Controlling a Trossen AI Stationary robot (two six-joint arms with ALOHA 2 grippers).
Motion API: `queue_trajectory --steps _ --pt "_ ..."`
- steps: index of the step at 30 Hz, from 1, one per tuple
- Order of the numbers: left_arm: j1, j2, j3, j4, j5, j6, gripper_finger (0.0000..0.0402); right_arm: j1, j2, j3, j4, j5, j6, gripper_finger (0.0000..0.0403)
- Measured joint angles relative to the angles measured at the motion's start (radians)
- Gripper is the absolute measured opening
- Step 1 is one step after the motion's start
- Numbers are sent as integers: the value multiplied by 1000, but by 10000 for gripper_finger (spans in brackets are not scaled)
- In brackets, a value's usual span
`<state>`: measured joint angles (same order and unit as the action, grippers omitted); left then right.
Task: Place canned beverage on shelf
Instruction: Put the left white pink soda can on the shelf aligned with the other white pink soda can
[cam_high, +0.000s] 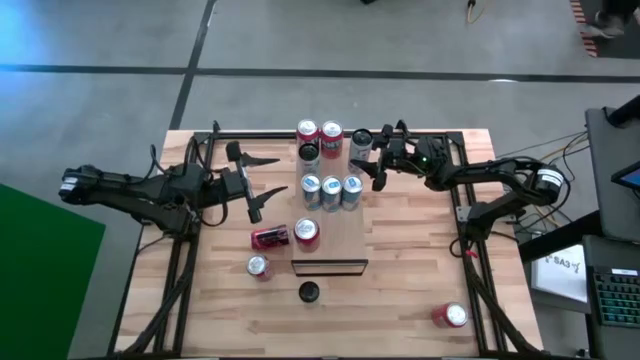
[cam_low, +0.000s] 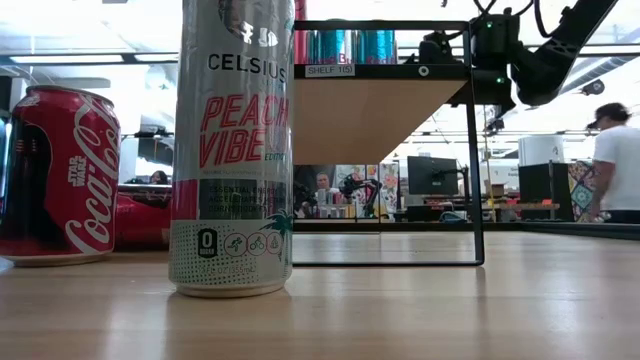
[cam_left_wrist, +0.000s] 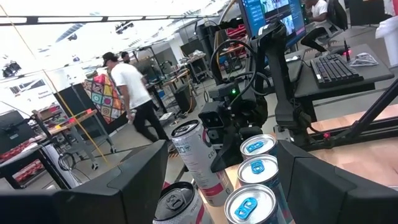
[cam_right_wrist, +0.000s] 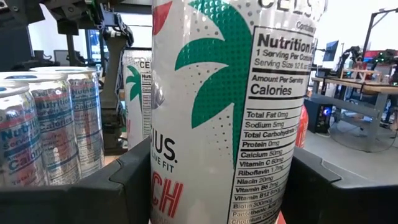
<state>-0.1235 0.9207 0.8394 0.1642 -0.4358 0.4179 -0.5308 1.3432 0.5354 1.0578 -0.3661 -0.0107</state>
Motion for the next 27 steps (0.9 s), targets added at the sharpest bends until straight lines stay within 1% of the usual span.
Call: queue_trajectory --steps 6,13,27 --pt "5 0 0 -1 0 0 268 3 2 0 2 -1 -2 245" --pt "6 0 0 -2 0 10 268 31 2 0 -5 -11 -50 246" --pt "6 0 0 -8 0 11 268 36 2 0 -26 -8 -42 246"
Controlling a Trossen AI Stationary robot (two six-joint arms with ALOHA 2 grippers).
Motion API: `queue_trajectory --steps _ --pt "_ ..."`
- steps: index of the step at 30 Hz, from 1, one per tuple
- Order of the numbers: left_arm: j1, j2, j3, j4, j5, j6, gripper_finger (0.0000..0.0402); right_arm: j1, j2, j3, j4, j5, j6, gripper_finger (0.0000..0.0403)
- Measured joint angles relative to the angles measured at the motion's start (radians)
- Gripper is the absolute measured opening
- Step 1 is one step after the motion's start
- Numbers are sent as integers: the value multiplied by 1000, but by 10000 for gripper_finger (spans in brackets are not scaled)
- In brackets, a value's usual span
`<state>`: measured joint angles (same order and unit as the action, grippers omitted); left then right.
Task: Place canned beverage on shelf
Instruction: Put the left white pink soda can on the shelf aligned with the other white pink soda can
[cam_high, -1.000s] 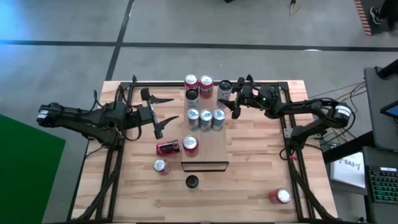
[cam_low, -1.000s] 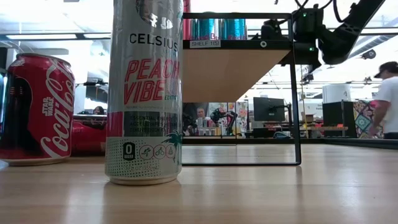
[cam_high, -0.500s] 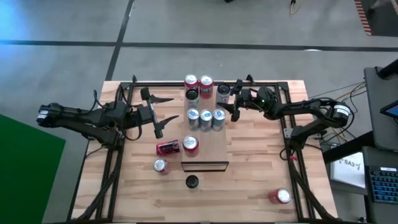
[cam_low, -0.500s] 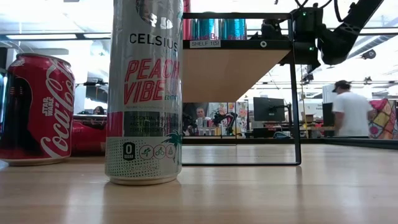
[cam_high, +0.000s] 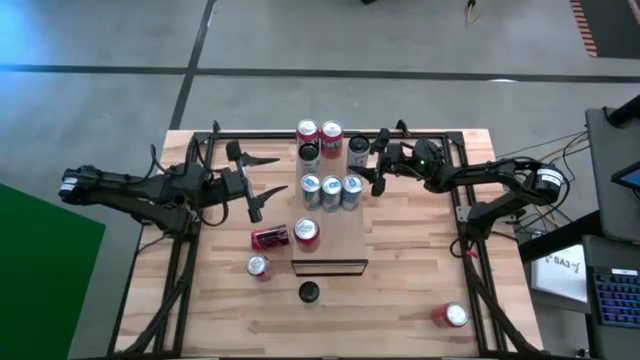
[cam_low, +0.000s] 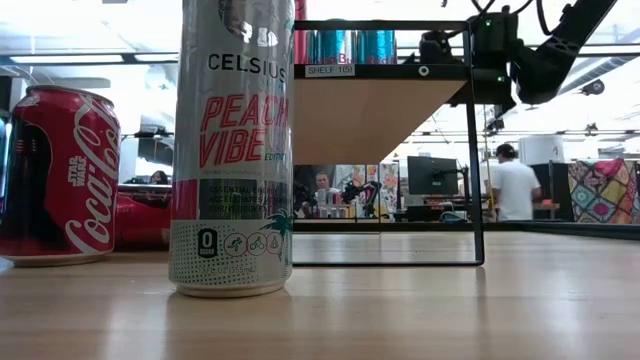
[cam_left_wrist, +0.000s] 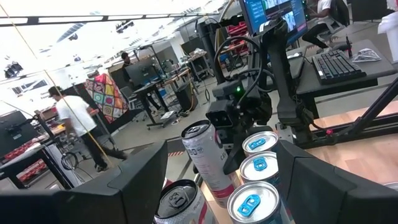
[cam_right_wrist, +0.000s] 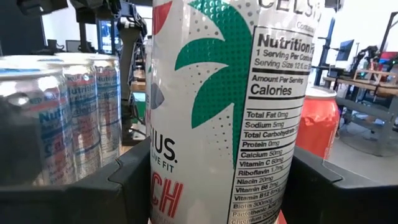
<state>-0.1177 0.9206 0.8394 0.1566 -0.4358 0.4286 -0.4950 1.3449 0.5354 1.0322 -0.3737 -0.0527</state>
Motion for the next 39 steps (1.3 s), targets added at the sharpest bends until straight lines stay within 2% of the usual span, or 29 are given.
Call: queue_trajectory --steps 39 --pt "0 33 0 20 0 18 268 27 0 12 -2 30 -11 247"
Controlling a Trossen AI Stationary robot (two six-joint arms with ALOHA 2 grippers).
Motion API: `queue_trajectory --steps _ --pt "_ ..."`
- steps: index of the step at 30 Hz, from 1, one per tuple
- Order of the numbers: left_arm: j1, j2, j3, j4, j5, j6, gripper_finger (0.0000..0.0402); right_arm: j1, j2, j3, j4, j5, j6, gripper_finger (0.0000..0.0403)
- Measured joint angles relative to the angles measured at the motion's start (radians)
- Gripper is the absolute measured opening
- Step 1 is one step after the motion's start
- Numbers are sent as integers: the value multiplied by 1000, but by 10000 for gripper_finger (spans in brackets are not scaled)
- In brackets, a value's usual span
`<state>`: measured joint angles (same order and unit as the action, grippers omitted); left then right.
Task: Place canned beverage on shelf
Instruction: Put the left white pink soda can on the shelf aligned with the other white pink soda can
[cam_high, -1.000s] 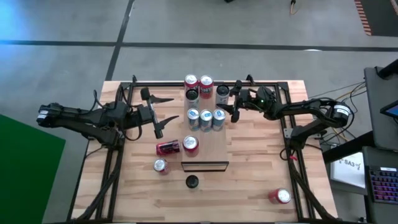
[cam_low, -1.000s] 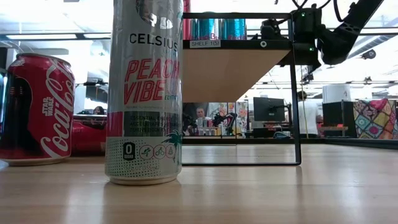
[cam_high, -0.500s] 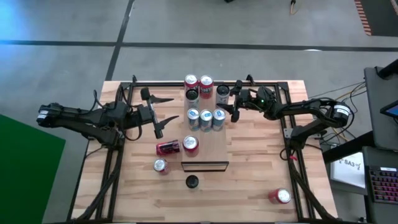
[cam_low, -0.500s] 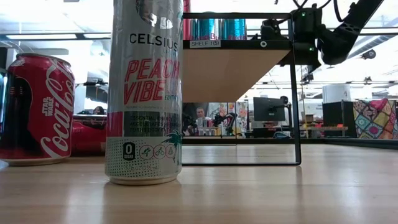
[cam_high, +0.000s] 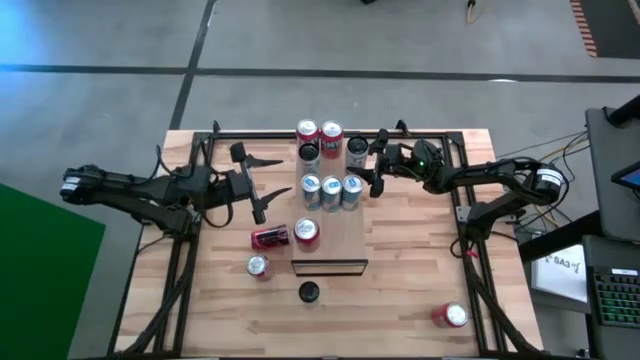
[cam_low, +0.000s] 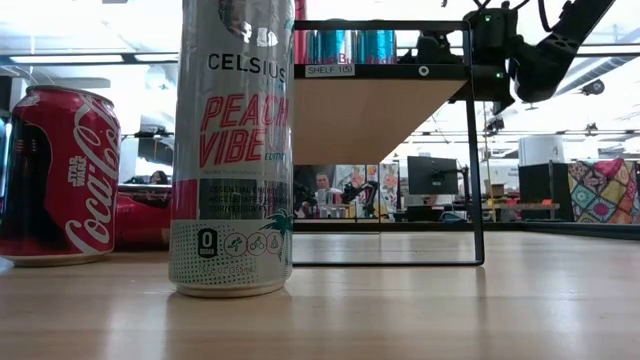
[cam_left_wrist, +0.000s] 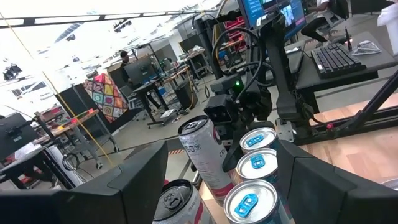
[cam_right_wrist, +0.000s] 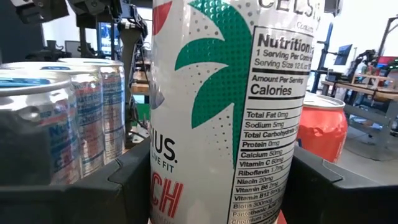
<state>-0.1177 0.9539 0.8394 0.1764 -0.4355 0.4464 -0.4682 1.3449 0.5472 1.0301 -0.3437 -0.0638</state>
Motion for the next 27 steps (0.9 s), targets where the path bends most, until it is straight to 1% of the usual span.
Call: queue_trajectory --steps 12,17,27 --pt "0 -3 0 7 0 2 268 2 1 0 -9 30 11 247" --pt "0 -3 0 7 0 5 268 1 2 0 -38 31 4 247" --pt "0 -3 0 7 0 13 268 1 34 0 -30 30 11 251"
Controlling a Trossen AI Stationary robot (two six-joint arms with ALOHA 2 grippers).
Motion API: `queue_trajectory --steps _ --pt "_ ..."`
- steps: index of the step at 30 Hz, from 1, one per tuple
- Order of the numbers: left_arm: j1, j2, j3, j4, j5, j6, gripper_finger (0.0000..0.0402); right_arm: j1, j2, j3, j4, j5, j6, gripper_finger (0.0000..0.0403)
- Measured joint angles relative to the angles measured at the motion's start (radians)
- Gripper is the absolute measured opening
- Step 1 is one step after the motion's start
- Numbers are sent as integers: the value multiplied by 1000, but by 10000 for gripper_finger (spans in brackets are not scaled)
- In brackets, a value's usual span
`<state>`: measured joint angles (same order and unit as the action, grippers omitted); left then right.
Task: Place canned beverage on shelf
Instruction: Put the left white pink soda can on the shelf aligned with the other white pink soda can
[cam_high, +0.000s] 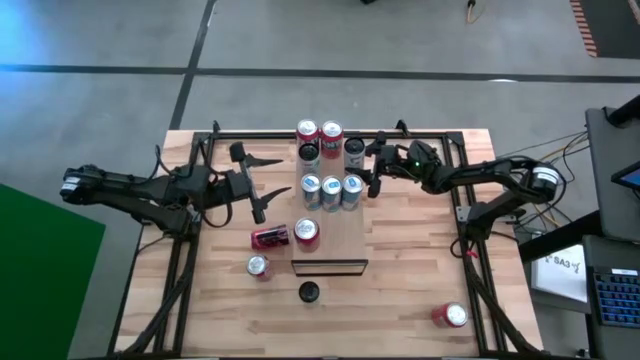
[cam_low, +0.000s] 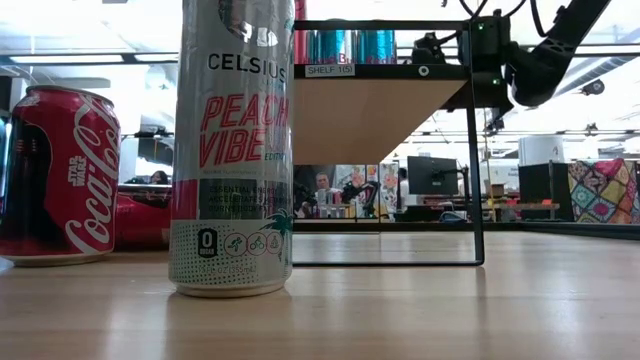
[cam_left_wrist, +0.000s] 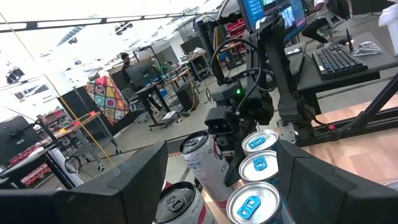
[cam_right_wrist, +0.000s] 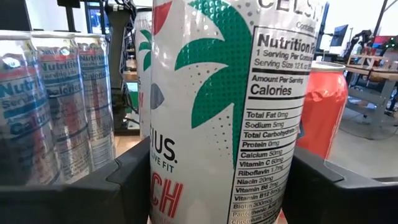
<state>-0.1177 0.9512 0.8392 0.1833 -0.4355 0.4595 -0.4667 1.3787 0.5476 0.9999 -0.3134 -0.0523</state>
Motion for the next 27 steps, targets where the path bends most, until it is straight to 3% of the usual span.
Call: queue_trajectory --steps 16,27 --pt "0 0 0 1 0 0 268 0 17 2 12 0 17 280" --pt "0 0 0 1 0 0 268 0 12 2 1 0 37 327"
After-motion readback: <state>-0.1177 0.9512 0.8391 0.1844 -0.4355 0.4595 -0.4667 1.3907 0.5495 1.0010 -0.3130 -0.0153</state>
